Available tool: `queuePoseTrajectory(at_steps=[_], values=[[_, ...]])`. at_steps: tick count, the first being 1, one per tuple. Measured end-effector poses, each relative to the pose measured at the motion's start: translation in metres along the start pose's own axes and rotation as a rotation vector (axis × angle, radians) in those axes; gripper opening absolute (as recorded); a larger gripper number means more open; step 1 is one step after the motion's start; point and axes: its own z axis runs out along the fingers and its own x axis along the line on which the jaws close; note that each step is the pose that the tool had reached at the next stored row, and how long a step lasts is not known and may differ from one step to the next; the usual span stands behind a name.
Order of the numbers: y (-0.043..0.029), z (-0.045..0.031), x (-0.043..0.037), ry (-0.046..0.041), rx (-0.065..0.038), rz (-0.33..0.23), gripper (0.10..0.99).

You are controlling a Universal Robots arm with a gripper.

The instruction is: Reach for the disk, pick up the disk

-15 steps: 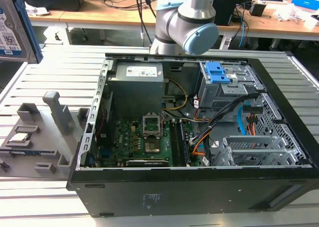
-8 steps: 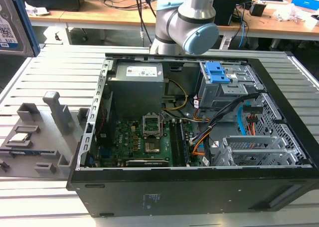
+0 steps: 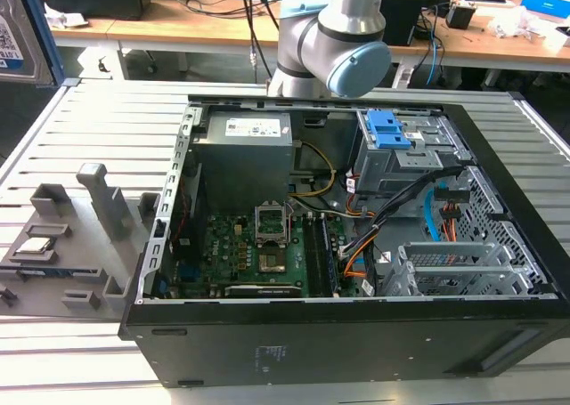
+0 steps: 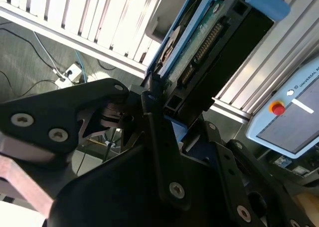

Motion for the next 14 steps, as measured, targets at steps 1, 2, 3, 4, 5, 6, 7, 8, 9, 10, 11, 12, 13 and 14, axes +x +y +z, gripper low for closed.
queuePoseTrajectory(at_steps=[1, 2, 3, 4, 5, 6, 7, 8, 9, 10, 11, 12, 13, 14], values=[[0.0, -0.0037, 0.0, 0.0002, -0.001, 0.0, 0.365], [0.0001, -0.0079, 0.0, 0.0001, -0.001, 0.0, 0.365], [0.0001, -0.01, -0.0001, 0.0001, -0.002, 0.0, 0.365], [0.0002, -0.0121, -0.0001, 0.0001, -0.002, 0.0, 0.365], [0.0002, -0.0154, -0.0001, 0.0002, -0.002, 0.0, 0.365], [0.0003, -0.0201, -0.0001, 0.0002, -0.003, 0.0, 0.365], [0.0003, -0.0242, -0.0002, 0.0003, -0.004, 0.0, 0.365], [0.0003, -0.0271, -0.0002, 0.0003, -0.004, 0.0, 0.365], [0.0004, -0.0297, -0.0002, 0.0003, -0.005, 0.0, 0.365], [0.0005, -0.0338, -0.0002, 0.0003, -0.005, 0.0, 0.365], [0.0005, -0.0359, -0.0002, 0.0004, -0.006, 0.0, 0.365], [0.0005, -0.0378, -0.0003, 0.0003, -0.006, 0.0, 0.365], [0.0006, -0.04, -0.0003, 0.0004, -0.006, 0.0, 0.365], [0.0006, -0.0425, -0.0003, 0.0005, -0.007, 0.0, 0.365]])
